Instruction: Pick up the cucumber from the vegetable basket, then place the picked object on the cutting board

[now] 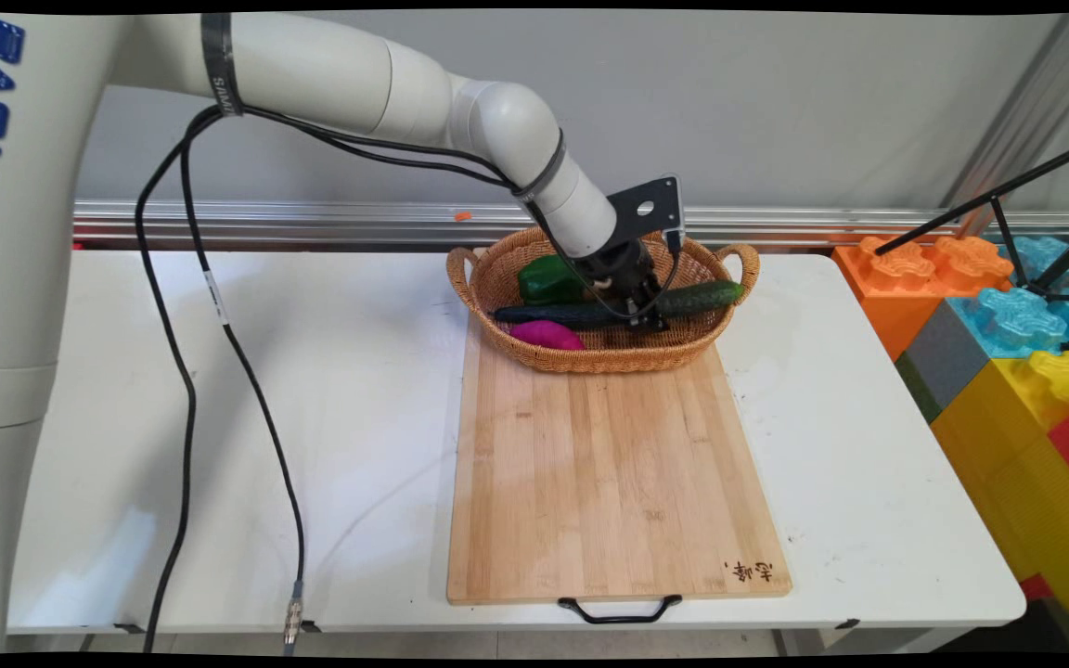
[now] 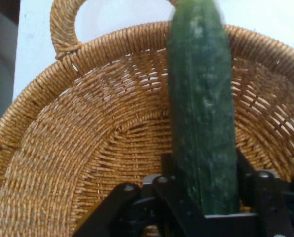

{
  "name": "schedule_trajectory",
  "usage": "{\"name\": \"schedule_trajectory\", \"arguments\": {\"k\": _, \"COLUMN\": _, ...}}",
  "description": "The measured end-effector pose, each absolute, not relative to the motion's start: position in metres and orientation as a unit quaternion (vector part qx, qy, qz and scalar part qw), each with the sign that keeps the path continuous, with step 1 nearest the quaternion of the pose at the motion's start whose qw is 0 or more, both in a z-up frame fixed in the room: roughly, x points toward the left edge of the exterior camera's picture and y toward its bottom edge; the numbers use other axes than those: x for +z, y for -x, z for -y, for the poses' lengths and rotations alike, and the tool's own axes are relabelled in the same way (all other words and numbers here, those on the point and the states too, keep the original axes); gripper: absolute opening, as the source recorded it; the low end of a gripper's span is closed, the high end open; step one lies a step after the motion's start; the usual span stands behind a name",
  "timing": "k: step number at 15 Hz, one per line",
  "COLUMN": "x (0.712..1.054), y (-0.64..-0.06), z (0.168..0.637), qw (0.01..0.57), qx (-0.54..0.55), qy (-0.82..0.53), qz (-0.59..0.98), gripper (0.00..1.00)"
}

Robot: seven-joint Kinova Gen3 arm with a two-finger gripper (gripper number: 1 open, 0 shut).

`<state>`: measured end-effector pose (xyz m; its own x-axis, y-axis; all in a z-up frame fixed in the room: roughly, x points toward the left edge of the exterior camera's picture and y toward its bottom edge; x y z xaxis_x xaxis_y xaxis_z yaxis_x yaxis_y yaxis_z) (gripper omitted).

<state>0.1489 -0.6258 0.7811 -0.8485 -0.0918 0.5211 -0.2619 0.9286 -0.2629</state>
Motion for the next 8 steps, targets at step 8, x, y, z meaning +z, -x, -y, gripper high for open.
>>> {"name": "schedule_trajectory", "arguments": {"k": 8, "x": 0.802, "y": -0.152, "z": 0.615, "qw": 0.249, "qx": 0.180, "qy": -0.078, "qz": 0.949, "gripper": 0.00}}
